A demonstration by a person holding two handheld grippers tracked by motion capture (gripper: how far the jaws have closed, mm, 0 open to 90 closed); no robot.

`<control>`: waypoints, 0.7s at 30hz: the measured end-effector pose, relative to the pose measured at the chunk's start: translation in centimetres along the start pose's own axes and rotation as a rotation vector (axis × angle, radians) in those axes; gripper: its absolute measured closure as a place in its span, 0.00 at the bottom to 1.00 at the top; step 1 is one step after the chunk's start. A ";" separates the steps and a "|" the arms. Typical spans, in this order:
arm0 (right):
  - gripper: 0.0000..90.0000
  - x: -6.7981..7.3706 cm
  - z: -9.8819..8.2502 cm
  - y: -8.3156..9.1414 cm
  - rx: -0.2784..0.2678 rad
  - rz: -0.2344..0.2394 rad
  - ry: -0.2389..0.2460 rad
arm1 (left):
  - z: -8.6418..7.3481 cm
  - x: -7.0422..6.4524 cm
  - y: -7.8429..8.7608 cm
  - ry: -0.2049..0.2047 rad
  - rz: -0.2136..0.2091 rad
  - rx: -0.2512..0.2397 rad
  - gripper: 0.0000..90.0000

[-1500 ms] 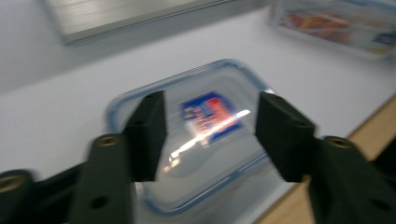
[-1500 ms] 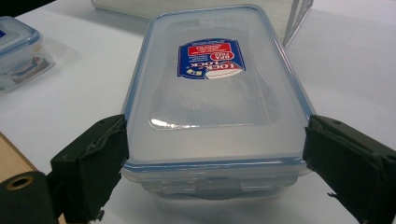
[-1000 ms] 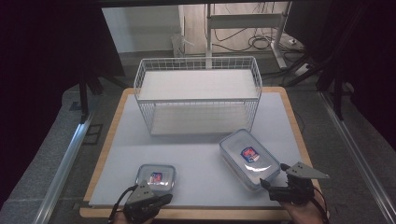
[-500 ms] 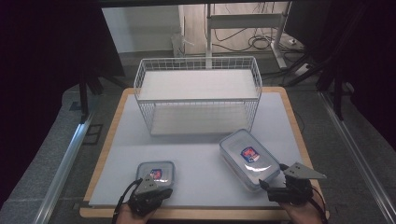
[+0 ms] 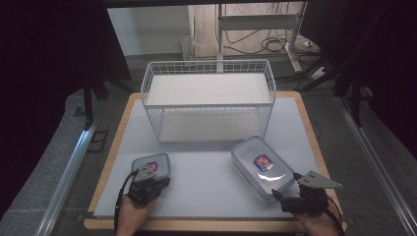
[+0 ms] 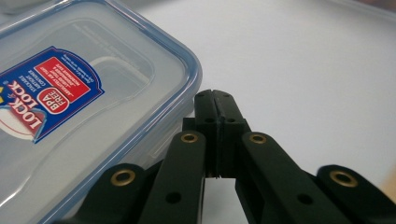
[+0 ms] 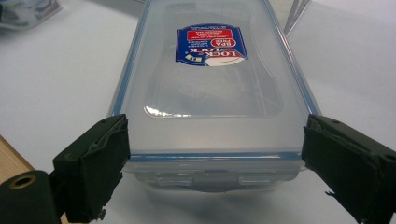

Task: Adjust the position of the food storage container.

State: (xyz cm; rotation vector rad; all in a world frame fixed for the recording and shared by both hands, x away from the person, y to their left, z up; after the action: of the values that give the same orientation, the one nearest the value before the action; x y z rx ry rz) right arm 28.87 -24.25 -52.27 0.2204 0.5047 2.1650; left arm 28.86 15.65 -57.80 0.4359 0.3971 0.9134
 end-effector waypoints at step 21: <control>0.84 -2.2 1.2 0.1 0.020 0.000 -0.068 | 1.4 -0.1 -0.3 -0.046 0.012 -0.033 0.72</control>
State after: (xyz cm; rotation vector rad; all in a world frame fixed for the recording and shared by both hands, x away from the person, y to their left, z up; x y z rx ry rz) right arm 30.51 -25.78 -51.12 0.3045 0.4880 2.1456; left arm 29.73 15.17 -56.78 0.4288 0.3375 0.9184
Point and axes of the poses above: each handheld gripper's, and its own axes: y roughly backward along the jaws, z roughly out of its top, x roughly to its left, the point moved 8 cm from there along -y, roughly forward along the jaws, and after that the axes turned 10 degrees about -x, right-handed, at the moved point
